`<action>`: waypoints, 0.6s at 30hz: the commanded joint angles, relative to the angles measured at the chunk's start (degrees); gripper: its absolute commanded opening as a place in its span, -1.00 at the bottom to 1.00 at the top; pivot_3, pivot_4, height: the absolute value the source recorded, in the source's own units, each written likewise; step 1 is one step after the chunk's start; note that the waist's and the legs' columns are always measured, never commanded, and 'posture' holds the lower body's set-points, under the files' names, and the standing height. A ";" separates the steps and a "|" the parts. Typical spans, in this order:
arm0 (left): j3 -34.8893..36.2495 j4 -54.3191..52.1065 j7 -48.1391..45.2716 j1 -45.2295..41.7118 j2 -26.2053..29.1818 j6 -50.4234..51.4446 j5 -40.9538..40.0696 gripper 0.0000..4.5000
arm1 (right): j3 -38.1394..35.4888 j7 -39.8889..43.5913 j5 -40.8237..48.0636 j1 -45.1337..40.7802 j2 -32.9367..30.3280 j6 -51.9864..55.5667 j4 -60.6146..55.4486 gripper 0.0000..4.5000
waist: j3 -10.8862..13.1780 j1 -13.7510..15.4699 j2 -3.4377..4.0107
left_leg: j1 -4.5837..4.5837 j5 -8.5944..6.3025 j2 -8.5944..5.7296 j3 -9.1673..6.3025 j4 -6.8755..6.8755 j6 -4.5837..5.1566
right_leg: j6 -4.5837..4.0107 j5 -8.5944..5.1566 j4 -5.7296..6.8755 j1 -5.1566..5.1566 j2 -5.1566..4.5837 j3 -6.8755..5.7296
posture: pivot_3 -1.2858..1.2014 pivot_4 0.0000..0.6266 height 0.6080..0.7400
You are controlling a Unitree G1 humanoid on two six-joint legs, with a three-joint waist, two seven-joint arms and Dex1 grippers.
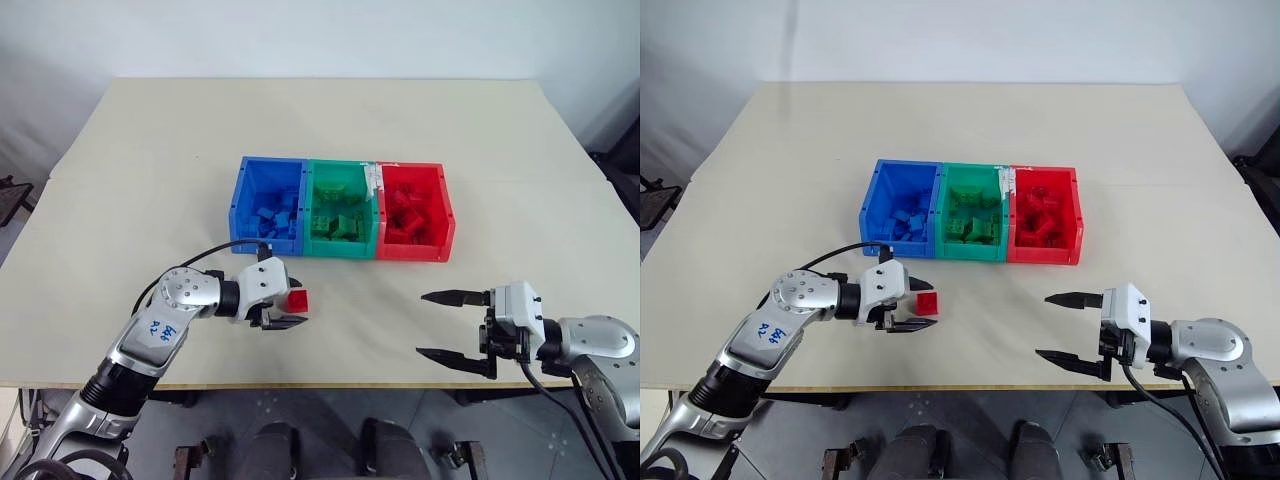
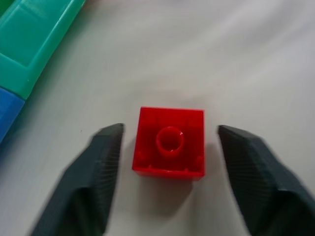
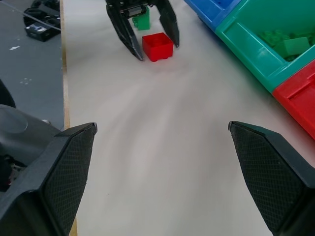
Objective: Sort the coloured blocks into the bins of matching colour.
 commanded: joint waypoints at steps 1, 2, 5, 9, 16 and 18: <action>-0.66 1.30 -0.85 -0.67 0.17 -0.83 1.14 -0.11 | -2.69 -0.72 0.98 1.85 -0.23 -0.81 -2.01 1.00 | 0.00 -0.01 0.00 | 0.00 0.00 0.00 -0.01 0.00 0.00 | 0.00 0.00 0.00 0.00 0.00 0.00 | 0.03 -0.52 1.00; -0.54 1.34 -1.37 -0.94 0.10 -1.63 0.87 -0.24 | -3.04 -0.81 0.95 2.40 0.04 -1.24 -1.76 1.00 | 0.00 0.00 0.00 | 0.00 0.00 0.01 -0.01 0.00 0.00 | 0.00 0.00 0.00 0.00 0.01 -0.01 | 0.03 -0.52 1.00; 1.54 0.71 -3.82 -2.33 -0.97 -3.33 -2.93 -0.35 | -4.30 -1.13 0.59 4.27 1.04 -3.45 -0.12 1.00 | 0.00 0.00 0.00 | -0.01 0.00 0.00 -0.01 0.00 0.00 | 0.00 0.00 0.00 0.00 0.00 -0.01 | 0.03 -0.52 1.00; 4.66 0.24 -7.30 -7.54 -4.45 -2.25 -10.05 -0.35 | -7.48 -3.45 2.68 6.36 4.55 -5.67 1.07 1.00 | 0.02 0.49 -0.03 | -0.09 0.00 0.04 -0.08 0.11 0.01 | 0.00 0.00 0.02 0.00 -0.01 -0.04 | 0.03 -0.52 1.00; 4.23 21.03 1.65 -24.34 -21.44 -7.46 -7.31 -0.35 | -15.86 -15.43 -0.61 8.94 16.64 -18.35 4.29 1.00 | 0.00 1.58 -0.02 | -0.09 0.01 -0.13 -0.04 0.34 0.06 | 0.09 0.05 0.09 0.14 -0.02 -0.06 | 0.03 -0.52 1.00; 3.95 28.83 2.83 -28.84 -25.91 -12.18 -5.78 -0.35 | -16.47 -17.03 -1.15 9.63 17.89 -19.81 4.56 1.00 | 0.00 1.47 -0.02 | -0.14 0.02 -0.13 0.16 0.36 0.08 | 0.11 0.06 0.06 0.12 -0.01 -0.07 | 0.03 -0.52 1.00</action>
